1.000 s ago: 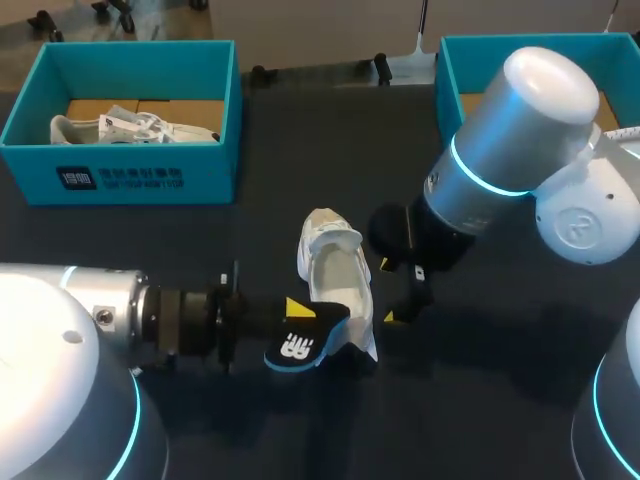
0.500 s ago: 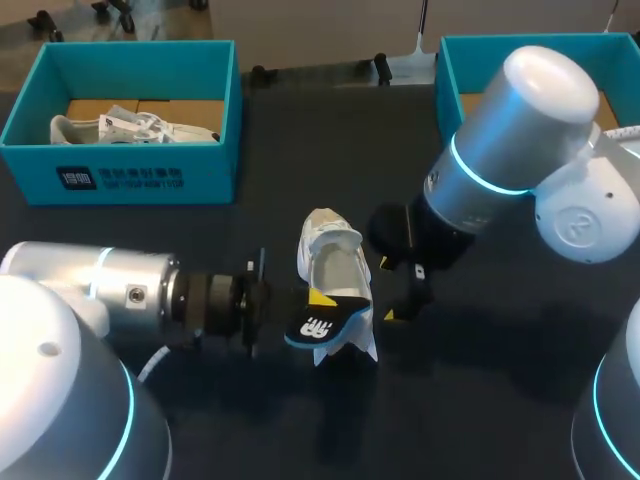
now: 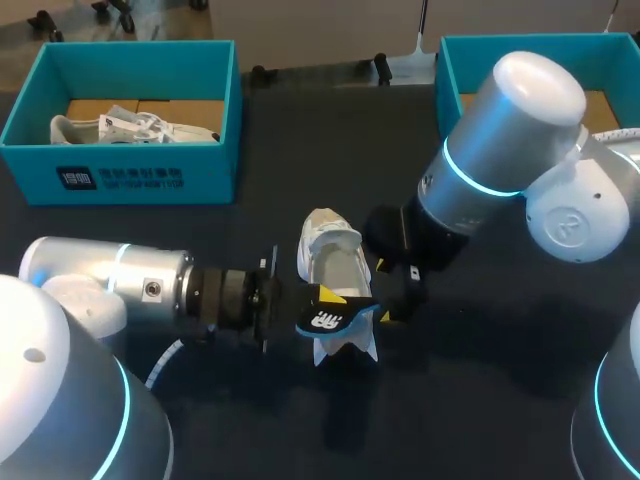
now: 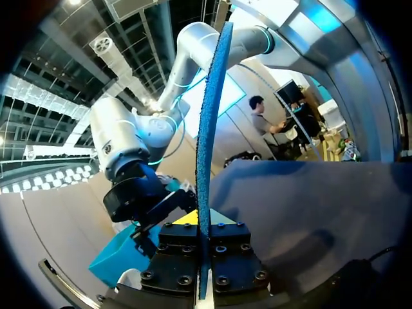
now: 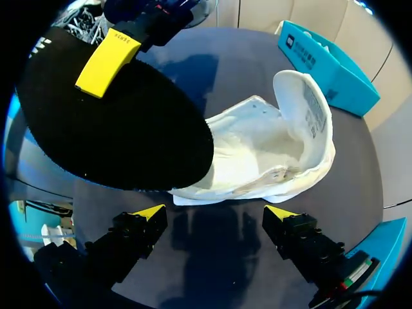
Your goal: Take the shoe out of the shoebox, open the shoe tongue, remove and reinsert the insole, then place the shoe into the shoebox
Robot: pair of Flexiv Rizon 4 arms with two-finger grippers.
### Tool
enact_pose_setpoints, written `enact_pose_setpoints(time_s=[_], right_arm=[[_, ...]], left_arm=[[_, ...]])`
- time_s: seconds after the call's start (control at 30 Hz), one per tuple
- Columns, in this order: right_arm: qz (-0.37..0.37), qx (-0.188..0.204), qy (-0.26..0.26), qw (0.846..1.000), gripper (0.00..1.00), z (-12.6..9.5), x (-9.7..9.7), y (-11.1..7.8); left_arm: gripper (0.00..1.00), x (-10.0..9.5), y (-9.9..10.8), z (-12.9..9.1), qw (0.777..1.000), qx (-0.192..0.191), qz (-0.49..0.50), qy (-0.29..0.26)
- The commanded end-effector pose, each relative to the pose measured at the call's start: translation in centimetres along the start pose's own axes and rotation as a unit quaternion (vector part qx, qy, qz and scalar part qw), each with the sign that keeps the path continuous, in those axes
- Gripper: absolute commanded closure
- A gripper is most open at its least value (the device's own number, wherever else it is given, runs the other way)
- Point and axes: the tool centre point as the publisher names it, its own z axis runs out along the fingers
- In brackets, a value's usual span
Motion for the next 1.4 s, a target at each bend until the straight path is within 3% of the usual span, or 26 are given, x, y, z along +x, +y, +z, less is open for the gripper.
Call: enact_pose_setpoints(time_s=[0.03,1.0,1.4], right_arm=[[-0.001,-0.001,0.0,1.0,0.0,0.2,0.0,0.0],[-0.001,-0.001,0.0,1.0,0.0,0.2,0.0,0.0],[-0.001,-0.001,0.0,1.0,0.0,0.2,0.0,0.0]], left_arm=[[1.0,0.2,0.1,0.3,1.0,-0.001,-0.003,0.0],[1.0,-0.3,3.8,0.0,1.0,-0.007,-0.018,-0.023],[1.0,0.0,5.8,0.3,0.998,-0.045,-0.013,-0.029]])
